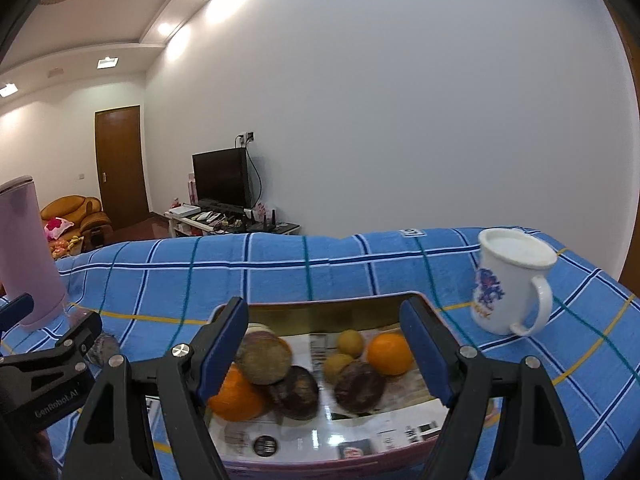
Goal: Organize fruits
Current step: 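Withdraw both open tools from the tin box toward the remaining fruits, then grasp the purple turnip with the left tool while the right tool grasps a sugarcane piece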
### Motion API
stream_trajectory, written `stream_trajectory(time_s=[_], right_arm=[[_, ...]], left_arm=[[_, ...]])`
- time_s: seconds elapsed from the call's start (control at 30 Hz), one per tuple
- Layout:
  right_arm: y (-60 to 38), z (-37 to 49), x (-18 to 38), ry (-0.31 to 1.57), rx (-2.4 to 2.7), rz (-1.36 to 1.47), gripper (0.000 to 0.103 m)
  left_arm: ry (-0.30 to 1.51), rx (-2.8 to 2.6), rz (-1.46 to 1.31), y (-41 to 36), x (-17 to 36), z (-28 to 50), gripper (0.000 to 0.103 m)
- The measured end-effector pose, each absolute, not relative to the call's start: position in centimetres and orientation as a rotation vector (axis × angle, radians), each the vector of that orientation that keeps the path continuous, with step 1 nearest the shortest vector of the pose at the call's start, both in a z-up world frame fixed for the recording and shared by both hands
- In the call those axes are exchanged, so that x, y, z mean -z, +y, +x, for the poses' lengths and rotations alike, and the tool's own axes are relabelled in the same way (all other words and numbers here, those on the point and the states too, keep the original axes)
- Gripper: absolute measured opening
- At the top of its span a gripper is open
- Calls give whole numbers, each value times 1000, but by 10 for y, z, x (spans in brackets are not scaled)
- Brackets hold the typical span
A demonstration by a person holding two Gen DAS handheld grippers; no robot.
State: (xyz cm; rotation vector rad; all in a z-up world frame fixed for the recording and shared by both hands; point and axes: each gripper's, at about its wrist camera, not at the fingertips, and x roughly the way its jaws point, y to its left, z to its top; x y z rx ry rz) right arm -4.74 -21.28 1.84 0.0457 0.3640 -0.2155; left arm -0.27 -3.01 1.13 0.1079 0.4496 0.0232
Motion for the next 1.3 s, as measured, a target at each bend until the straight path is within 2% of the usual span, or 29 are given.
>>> stream_trajectory(time_s=[0.47,0.87,1.3], right_arm=[[-159,-30,-15,386,132,23,79],[-112,-8,-9,449,32,-18,79],[-35,37,22,715,-190,-112,79]], left_arm=[[466,-105,106,15,-10,9,103],[560,-269,17,92,-1,35,103],[637,-347,-54,131,12,45,103]])
